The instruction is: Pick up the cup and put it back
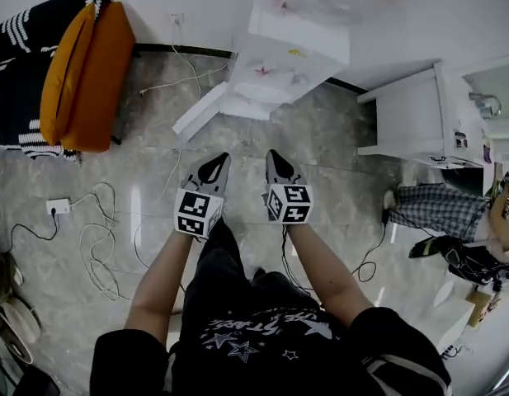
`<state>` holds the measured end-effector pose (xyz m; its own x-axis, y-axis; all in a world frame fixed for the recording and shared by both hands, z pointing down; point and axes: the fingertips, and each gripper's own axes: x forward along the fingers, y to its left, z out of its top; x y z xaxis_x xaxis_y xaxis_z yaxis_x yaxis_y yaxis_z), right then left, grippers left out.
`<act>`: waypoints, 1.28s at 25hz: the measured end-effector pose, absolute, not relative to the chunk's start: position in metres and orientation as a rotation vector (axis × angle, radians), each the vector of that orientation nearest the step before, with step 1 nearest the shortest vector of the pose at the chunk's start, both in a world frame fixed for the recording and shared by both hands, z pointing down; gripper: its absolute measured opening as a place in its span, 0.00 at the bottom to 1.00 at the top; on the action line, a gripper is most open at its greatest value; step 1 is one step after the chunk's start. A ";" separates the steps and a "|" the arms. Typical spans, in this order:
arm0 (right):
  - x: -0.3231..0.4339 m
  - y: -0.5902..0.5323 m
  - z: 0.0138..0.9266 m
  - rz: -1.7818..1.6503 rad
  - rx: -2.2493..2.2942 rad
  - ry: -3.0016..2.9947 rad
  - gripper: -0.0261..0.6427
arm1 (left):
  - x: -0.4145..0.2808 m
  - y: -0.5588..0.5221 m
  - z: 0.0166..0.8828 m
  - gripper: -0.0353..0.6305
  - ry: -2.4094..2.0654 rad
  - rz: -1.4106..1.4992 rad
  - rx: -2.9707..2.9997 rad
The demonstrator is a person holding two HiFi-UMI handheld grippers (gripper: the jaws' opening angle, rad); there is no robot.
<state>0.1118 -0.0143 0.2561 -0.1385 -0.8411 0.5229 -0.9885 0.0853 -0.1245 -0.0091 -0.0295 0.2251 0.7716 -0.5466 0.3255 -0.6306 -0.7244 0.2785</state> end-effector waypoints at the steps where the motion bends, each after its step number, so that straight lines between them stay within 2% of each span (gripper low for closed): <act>1: 0.111 -0.011 0.241 0.625 1.817 -2.066 0.05 | -0.008 -0.024 0.215 0.07 -0.895 0.307 2.598; 10: 0.132 0.049 0.166 0.518 1.847 -2.138 0.05 | 0.002 0.040 0.160 0.07 -0.971 0.282 2.639; 21: 0.177 0.156 0.139 0.513 1.966 -2.157 0.05 | 0.019 0.128 0.126 0.07 -0.975 0.303 2.703; 32: 0.215 0.247 0.114 0.440 2.032 -2.184 0.05 | 0.066 0.212 0.116 0.07 -0.910 0.303 2.771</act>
<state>0.2151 0.2475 0.1142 -0.0871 -0.9539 0.2872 -0.9907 0.0526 -0.1258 0.0663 0.2124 0.1156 0.7884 -0.5584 0.2579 -0.6015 -0.7877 0.1331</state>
